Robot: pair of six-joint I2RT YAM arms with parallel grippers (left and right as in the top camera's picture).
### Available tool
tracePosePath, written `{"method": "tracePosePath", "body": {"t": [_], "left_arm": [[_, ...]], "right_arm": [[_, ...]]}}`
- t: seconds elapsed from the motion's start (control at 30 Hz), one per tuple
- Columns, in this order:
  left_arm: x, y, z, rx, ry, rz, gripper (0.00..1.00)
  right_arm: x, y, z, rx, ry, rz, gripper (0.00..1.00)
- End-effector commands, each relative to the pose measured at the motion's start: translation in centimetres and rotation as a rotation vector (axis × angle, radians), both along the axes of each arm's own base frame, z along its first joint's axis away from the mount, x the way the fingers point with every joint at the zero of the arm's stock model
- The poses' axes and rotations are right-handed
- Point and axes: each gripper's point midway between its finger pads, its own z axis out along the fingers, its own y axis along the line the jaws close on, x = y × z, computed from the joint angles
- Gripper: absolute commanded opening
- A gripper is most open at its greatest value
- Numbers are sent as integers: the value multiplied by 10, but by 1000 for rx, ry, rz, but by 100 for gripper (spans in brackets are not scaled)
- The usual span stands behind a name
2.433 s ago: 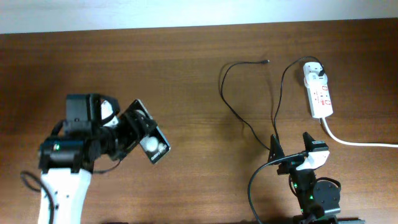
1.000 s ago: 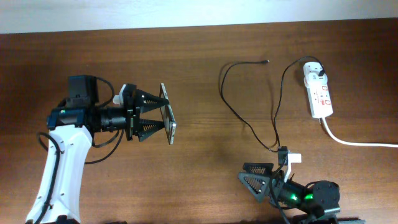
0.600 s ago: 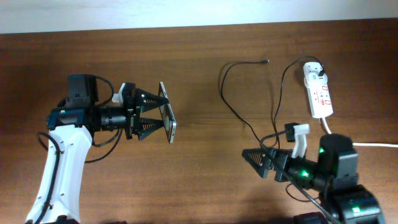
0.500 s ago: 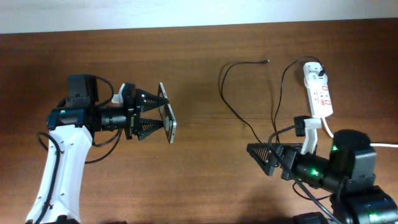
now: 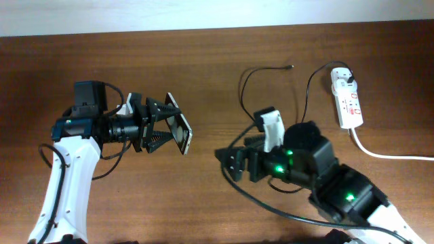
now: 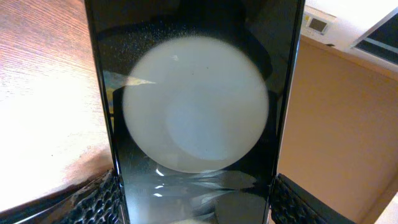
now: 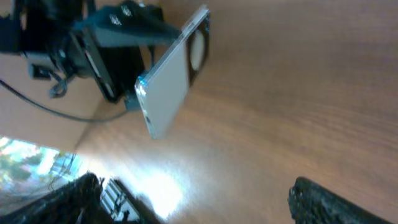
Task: Plug charger to phone and switch on socket
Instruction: 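Reach the right gripper to the black cable's USB-C end, then grasp the cable plug with the right gripper and lift it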
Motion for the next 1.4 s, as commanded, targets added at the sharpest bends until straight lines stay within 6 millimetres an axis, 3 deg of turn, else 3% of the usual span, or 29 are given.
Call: {"method": "tracePosePath", "body": {"t": [0.0, 0.03, 0.17, 0.23, 0.33, 0.53, 0.67, 0.77, 0.9, 0.93, 0.97, 1.07, 1.17, 1.23, 1.3, 1.33, 1.37], "left_arm": [[1, 1, 4, -5, -7, 4, 62], [1, 1, 4, -6, -4, 6, 62], [1, 1, 4, -7, -1, 7, 62], [1, 1, 4, -7, -1, 7, 62], [1, 1, 4, -7, -1, 7, 62], [1, 1, 4, -7, -1, 7, 61], [1, 1, 4, -6, -1, 7, 62], [1, 1, 4, -6, -1, 8, 62], [1, 1, 4, -7, -1, 8, 65], [1, 0, 5, -13, -2, 5, 82], [0, -1, 7, -25, -5, 0, 88], [0, -3, 11, -41, -16, -8, 88], [-1, 9, 45, -24, -174, 3, 87], [-18, 27, 86, 38, -388, 43, 88], [-42, 36, 113, 127, -555, 72, 91], [-61, 42, 125, 218, -650, 106, 99], [-89, 54, 128, 395, -710, 189, 99]], "right_arm": [[6, 35, 17, 40, -76, 19, 95], [12, 50, 12, 52, -67, 4, 89], [22, 97, -8, 76, -64, 41, 83], [43, 100, -29, 59, -25, -71, 72], [55, 118, -28, 101, -78, -91, 68], [66, 115, -33, 42, -174, -265, 49], [64, 117, -34, 42, -167, -251, 30], [56, 121, -42, 25, -133, -200, 22], [53, 118, -44, 8, -122, -196, 15], [52, 116, -37, 20, -129, -198, 15], [51, 111, -30, 27, -135, -203, 11], [52, 101, -26, 18, -134, -215, 9], [60, 65, -19, -3, -106, -281, 4], [60, 33, -8, 64, -2, -374, 4], [56, 23, -1, 108, 47, -350, 4], [52, 22, 7, 157, 82, -298, 4], [48, 21, 9, 226, 178, -260, 4]]}}
